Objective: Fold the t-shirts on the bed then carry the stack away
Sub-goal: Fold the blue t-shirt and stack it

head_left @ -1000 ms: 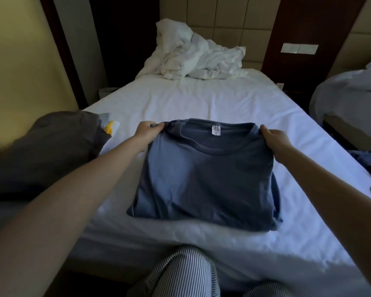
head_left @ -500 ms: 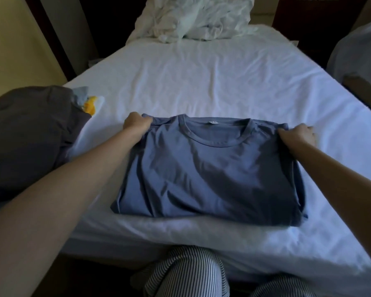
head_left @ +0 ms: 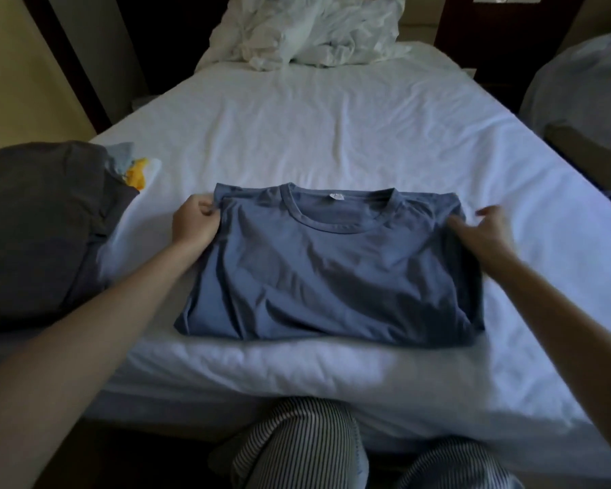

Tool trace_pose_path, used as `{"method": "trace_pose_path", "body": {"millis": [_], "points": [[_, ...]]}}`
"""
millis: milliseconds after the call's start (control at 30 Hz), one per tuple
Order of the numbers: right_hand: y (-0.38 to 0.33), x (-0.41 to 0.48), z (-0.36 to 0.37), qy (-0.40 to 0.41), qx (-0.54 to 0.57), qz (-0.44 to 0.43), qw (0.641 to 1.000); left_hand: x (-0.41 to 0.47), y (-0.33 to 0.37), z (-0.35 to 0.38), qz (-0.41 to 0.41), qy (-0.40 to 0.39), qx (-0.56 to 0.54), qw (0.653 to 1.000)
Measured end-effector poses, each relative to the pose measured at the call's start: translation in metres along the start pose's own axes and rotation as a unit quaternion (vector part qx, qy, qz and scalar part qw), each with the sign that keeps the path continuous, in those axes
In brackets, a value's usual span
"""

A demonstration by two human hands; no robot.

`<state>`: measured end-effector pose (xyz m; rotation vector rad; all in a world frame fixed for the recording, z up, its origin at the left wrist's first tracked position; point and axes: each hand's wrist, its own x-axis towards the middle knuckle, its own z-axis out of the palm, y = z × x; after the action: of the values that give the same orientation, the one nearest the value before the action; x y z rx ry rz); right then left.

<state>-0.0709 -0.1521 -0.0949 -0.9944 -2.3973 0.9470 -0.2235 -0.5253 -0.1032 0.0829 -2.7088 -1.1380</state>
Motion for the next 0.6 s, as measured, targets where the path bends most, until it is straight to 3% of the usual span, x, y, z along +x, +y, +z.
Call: {"method": "trace_pose_path", "body": {"millis": [167,267,400,467,600], "points": [[0.016,-0.07,-0.021,-0.116,-0.12,-0.02,0.986,-0.052,-0.026,-0.024,0.012,-0.089,0.063,0.994],[0.03,-0.07,-0.027,-0.132,-0.039,-0.023,0.99,-0.072,-0.031,-0.033,0.016,-0.133,0.05,0.99],[0.05,-0.071,-0.041,-0.111,0.041,0.027,0.993,-0.081,-0.042,-0.056,-0.028,-0.069,0.022,0.997],[0.05,-0.08,-0.041,-0.081,0.044,-0.012,0.996,-0.087,-0.042,-0.062,-0.034,-0.087,0.012,0.996],[0.048,-0.122,-0.041,-0.049,0.032,-0.182,0.981,-0.107,-0.035,-0.066,-0.12,-0.159,-0.071,0.977]]}}
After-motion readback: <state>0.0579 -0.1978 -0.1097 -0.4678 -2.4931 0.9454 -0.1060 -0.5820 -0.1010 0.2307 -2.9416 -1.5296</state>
